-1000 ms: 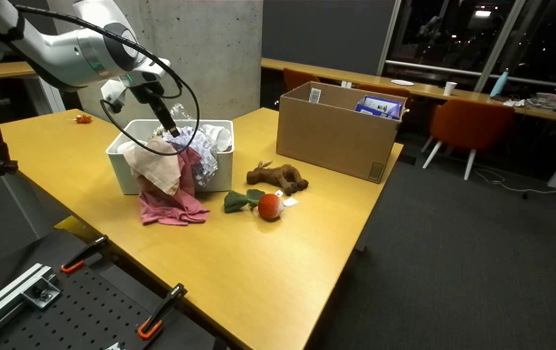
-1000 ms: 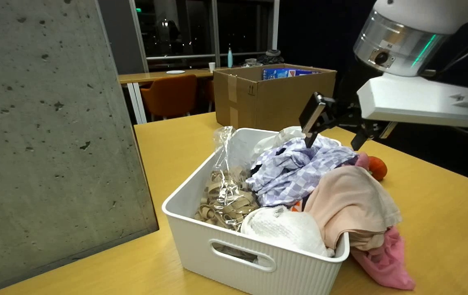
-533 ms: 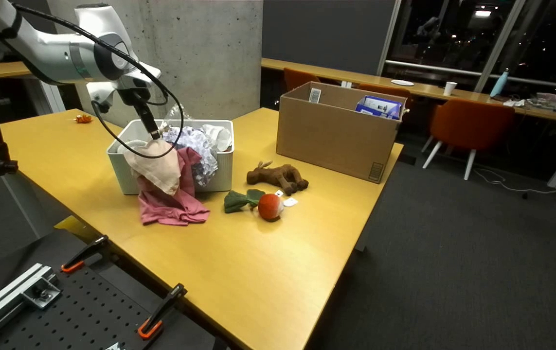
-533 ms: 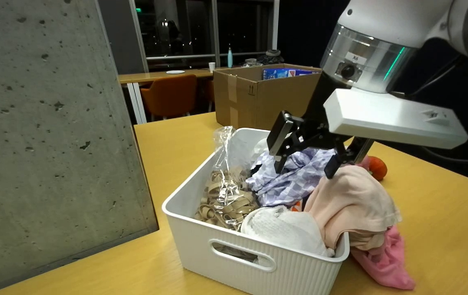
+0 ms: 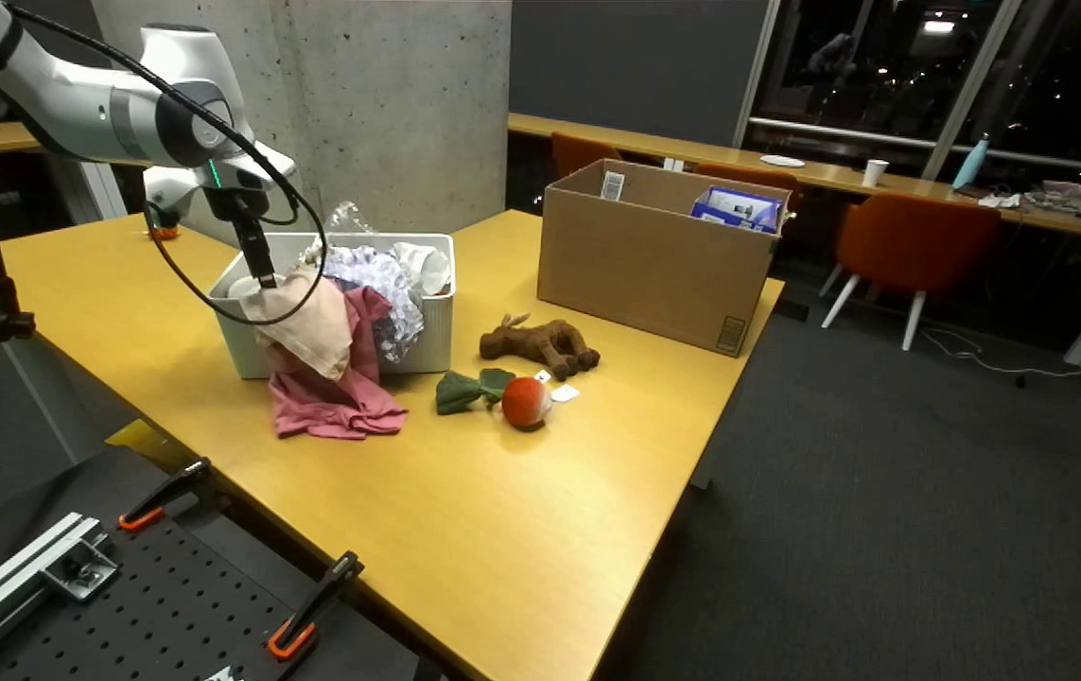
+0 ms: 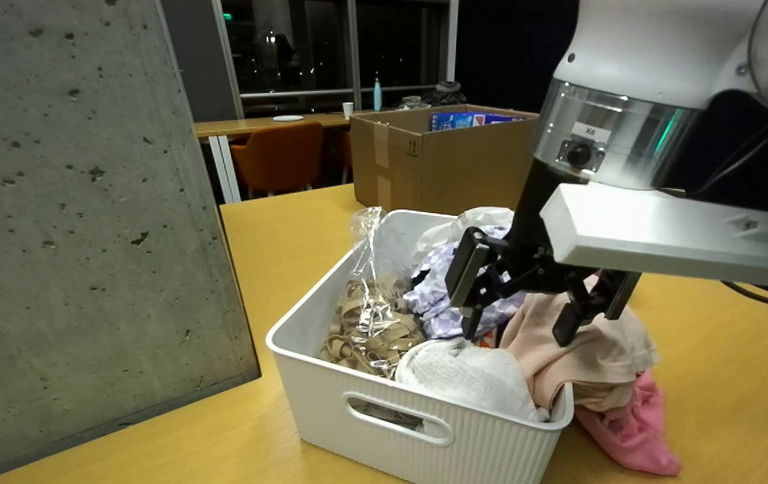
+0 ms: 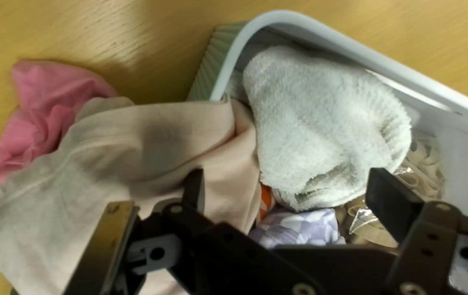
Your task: Remove the laundry from the basket and lay it on the table, put back the pitch coloured laundry
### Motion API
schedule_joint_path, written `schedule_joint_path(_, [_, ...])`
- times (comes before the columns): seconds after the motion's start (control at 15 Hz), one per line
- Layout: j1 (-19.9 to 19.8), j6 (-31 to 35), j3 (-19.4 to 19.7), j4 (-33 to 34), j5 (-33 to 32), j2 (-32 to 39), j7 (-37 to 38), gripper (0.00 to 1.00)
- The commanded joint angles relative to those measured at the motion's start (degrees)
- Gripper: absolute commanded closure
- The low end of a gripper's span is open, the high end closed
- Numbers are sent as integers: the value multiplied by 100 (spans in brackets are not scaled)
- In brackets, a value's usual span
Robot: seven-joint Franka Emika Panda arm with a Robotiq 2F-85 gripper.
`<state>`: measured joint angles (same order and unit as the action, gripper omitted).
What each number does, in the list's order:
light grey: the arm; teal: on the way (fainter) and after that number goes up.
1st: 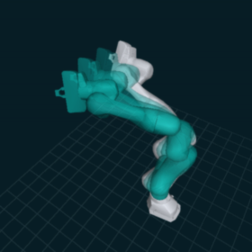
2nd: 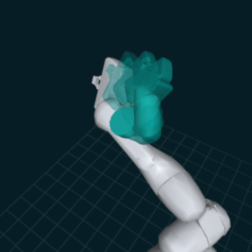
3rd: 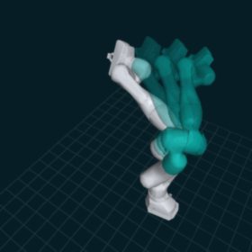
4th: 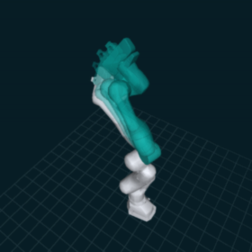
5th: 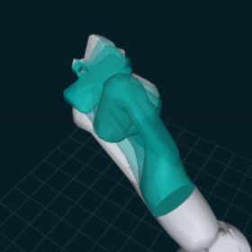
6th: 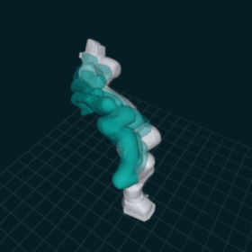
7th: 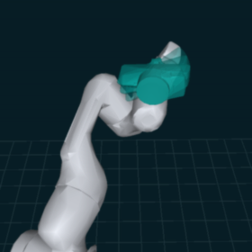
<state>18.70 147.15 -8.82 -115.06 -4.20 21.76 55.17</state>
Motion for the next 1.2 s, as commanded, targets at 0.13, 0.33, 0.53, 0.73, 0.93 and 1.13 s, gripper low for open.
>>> schedule_joint_path(0.13, [5,-270,82,-249,220,-275,-78,0])
schedule_joint_path(0.33, [12,-321,141,-457,167,-446,41,0])
schedule_joint_path(0.53, [-57,-241,218,-616,112,-514,47,0])
schedule_joint_path(0.73, [-143,-194,355,-724,39,-562,43,26])
schedule_joint_path(0.93, [-197,-173,499,-773,-56,-607,100,39])
schedule_joint_path(1.13, [-138,-185,572,-787,-200,-680,237,63])
